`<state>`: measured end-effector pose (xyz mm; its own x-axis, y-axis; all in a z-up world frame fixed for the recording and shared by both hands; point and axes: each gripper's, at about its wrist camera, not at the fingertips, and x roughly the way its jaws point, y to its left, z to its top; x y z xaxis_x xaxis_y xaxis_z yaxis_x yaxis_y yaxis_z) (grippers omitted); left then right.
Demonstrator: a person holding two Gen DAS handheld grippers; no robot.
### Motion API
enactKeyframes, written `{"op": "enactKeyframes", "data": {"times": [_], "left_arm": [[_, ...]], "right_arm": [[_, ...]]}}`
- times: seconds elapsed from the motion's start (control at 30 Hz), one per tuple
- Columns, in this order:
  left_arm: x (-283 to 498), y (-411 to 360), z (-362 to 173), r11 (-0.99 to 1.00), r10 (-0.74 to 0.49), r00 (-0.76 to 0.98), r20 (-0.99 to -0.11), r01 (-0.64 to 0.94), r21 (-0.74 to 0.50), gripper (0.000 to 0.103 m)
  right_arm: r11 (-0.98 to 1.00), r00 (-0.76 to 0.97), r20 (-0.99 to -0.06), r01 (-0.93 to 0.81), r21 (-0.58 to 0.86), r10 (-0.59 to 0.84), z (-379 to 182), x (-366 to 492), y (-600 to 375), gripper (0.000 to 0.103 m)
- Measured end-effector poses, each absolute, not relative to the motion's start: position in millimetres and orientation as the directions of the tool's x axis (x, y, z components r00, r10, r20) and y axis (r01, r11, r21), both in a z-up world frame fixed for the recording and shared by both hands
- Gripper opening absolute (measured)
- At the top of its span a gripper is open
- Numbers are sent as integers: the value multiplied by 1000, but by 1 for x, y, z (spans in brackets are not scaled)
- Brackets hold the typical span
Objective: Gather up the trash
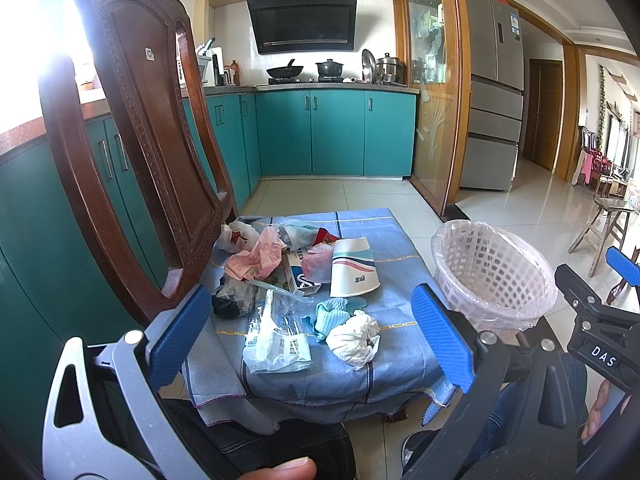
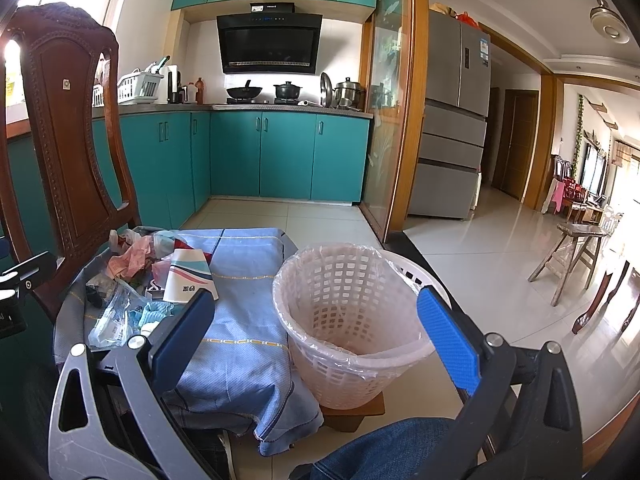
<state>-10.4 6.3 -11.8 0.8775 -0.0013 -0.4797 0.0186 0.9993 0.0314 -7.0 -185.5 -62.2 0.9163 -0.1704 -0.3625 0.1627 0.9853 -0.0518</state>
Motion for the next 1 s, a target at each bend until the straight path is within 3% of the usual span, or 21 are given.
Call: {"op": "enactKeyframes", "data": {"times": [1.0], "left_arm": [[-8,14,-11,1000,17,861,-508,-16,6,100]], "right_arm": [[988,919,-363,148,-44,-154,-62,-8,-184,100]]}}
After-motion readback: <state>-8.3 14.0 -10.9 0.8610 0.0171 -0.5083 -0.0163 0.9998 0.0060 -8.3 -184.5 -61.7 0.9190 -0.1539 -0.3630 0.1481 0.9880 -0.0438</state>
